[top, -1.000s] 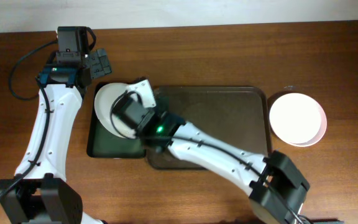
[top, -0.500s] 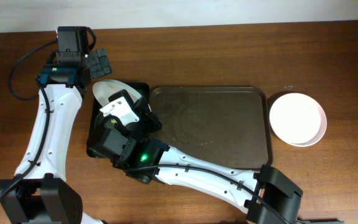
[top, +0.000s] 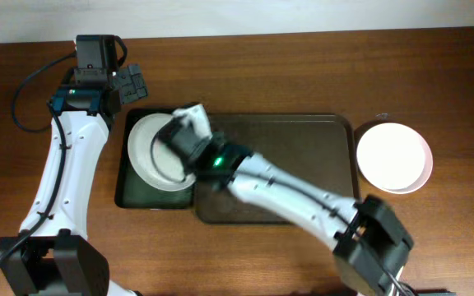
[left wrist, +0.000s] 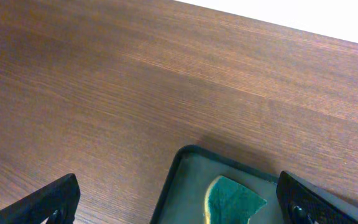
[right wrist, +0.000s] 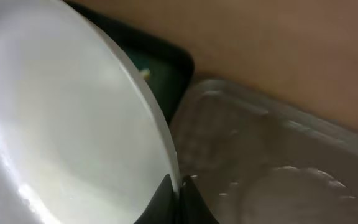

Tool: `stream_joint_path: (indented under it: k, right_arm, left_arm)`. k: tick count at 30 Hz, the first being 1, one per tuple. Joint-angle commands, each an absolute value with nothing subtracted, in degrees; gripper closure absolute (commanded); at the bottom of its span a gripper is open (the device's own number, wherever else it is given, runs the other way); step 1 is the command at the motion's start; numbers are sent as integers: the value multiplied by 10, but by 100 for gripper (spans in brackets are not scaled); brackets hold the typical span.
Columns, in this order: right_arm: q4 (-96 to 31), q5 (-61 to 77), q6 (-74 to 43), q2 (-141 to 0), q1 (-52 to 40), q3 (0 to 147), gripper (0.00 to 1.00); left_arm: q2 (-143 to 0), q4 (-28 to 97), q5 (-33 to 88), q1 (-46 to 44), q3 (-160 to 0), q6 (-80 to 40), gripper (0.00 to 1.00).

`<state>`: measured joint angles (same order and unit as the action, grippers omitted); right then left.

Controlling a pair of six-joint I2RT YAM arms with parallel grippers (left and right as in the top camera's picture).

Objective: Clean dirty plates on tray and stack at the side
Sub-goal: 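Carry the plate rightward with the right gripper to the plate stack, then set the plate onto the stack and release, raise right gripper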

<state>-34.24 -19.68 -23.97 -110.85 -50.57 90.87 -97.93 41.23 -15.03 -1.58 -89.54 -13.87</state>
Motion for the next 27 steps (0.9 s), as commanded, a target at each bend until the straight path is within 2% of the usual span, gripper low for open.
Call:
stream_joint_path:
  k: [1,5,10,13,18,22,27]
  right_arm:
    - [-346,63,-265,-1100,-413,916,96]
    - [-423,211,-262,-1100,-267,916,96]
    - [-586,221,-168,-1100,-53,916,96]
    - [-638,220,-137,-1100,63,916,96]
    - [-684,219,-99,-1100,306,910,96]
    - [-655,195,-116,-1100,376,870,96]
    - [-618,178,-116,-1100,375,817,96]
  left_arm:
    - [-978,413,-153,-16,-897,-132,1]
    - [-978,413,-153,-16,-897,-132,1]
    - [-978,413,-153,-16,-897,-132,1]
    - [-978,413,-153,-16,-897,-132,0]
    - [-978,413,-153,-16,-897,-132,1]
    - [-978,413,-153,-16,-897,-132,1]
    - [-978,413,-153,-16,-897,-132,0]
